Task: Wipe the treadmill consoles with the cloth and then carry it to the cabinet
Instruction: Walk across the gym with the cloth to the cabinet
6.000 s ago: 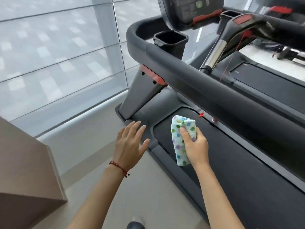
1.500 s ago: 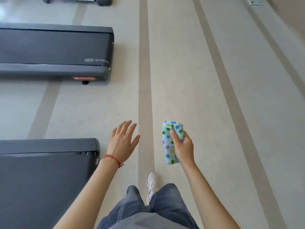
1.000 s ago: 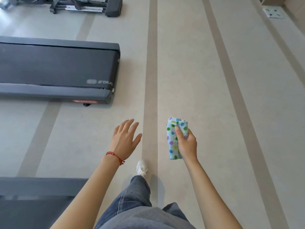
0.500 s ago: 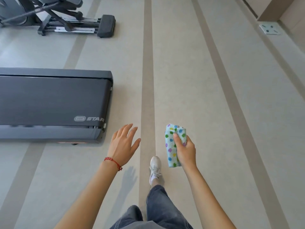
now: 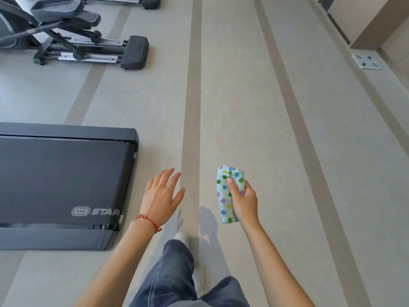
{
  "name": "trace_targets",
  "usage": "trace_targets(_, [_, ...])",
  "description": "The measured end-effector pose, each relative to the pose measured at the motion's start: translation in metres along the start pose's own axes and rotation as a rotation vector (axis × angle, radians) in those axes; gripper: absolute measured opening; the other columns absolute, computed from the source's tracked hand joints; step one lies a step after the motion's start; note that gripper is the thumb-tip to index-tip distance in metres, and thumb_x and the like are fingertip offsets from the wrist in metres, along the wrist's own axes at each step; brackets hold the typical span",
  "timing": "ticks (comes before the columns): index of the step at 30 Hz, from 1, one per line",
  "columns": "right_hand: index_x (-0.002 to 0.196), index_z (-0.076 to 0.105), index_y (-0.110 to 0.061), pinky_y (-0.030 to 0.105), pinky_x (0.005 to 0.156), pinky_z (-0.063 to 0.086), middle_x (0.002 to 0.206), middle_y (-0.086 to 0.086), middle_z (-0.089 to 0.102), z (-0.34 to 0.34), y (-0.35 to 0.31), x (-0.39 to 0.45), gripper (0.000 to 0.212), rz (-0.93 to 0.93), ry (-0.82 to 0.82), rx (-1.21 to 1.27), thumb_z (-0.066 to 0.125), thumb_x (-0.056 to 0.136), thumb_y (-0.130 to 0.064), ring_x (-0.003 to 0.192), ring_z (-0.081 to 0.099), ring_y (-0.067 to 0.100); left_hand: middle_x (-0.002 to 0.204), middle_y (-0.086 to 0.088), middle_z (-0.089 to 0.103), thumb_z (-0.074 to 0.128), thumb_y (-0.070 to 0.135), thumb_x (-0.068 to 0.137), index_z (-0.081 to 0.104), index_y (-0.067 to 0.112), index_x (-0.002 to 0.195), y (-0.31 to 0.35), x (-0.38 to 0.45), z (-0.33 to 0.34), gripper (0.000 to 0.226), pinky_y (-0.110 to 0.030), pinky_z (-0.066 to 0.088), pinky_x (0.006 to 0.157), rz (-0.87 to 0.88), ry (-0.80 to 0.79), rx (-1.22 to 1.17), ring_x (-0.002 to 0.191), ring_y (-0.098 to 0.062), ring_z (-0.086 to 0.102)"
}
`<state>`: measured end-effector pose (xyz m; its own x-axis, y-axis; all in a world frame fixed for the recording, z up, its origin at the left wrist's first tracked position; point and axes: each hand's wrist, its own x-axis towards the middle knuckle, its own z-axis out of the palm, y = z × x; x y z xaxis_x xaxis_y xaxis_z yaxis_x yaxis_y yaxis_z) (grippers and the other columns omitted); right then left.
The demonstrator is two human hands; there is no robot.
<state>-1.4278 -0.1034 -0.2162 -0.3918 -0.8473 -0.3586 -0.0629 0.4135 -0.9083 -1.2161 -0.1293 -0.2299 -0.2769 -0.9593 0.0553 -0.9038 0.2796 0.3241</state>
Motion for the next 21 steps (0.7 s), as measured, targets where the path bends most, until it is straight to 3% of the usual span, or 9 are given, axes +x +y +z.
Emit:
trace_targets(6, [0.092, 0.06, -0.018, 0.006, 0.048, 0.044, 0.08, -0.009, 0.064, 0.04, -0.049, 0.122, 0.017, -0.011, 0.004, 0.001, 0.057, 0.088, -0.034, 0.071, 0.063, 0.003, 0.125, -0.017, 0.057, 0.03, 0.046, 0.089, 0.058, 0.007, 0.12, -0.032, 0.139, 0.007, 0.057, -0.051, 0.043, 0.091, 0.008, 0.005, -0.035, 0.113, -0.038, 0.053])
trace_targets(11, [0.089, 0.059, -0.022, 0.013, 0.056, 0.046, 0.081, -0.01, 0.064, 0.077, -0.109, 0.235, 0.014, -0.016, 0.039, -0.028, 0.057, 0.088, -0.036, 0.074, 0.062, 0.003, 0.118, -0.02, 0.06, 0.036, 0.041, 0.088, 0.06, 0.003, 0.114, -0.066, 0.27, 0.002, 0.052, -0.049, 0.048, 0.083, 0.081, 0.017, -0.028, 0.107, -0.038, 0.057])
trace_targets(21, [0.092, 0.058, -0.023, 0.016, 0.056, 0.044, 0.081, -0.013, 0.062, 0.135, -0.206, 0.419, 0.015, -0.012, 0.078, -0.05, 0.055, 0.089, -0.037, 0.074, 0.06, 0.002, 0.123, -0.018, 0.058, 0.034, 0.042, 0.089, 0.059, 0.004, 0.117, -0.117, 0.489, -0.009, 0.053, -0.05, 0.044, 0.088, 0.094, 0.019, -0.048, 0.113, -0.036, 0.053])
